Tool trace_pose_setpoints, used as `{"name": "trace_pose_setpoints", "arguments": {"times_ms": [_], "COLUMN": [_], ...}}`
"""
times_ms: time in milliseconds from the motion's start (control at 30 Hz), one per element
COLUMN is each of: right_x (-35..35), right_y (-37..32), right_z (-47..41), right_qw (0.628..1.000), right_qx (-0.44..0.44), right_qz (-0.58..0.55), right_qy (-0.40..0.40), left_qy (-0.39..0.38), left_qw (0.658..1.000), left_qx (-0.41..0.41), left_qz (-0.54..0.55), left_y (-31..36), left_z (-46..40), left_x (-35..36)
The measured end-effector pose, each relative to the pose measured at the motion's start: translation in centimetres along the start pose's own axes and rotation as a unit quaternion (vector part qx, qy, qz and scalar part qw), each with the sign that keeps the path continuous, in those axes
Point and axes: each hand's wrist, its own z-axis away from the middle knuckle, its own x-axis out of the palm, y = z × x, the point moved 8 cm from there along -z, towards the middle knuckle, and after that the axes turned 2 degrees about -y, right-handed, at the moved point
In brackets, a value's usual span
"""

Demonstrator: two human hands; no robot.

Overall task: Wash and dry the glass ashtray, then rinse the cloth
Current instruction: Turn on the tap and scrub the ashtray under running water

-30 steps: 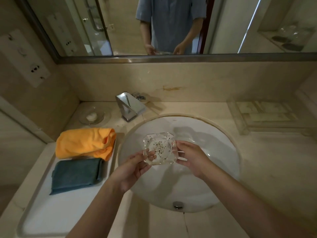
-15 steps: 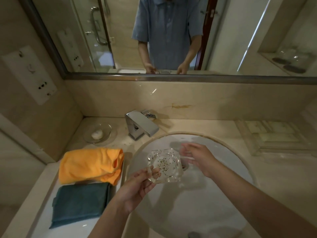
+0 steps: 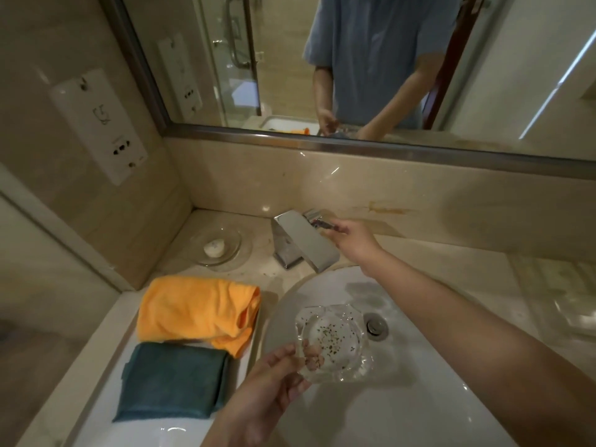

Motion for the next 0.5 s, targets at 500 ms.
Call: {"name": "trace_pose_setpoints", "arguments": {"times_ms": [500], "right_x": [-0.3], "right_y": [-0.9], "right_z": [-0.8], "right_qw": [0.997], "right_qx": [-0.016], "right_qz": [0.059], "right_qy": [0.044], "left_qy": [0.009], "left_qw": [1.000], "left_qx": [0.002], "left_qz": [-0.007], "left_y": [-0.5], "left_z": [1.4], "left_x": [0.7]}}
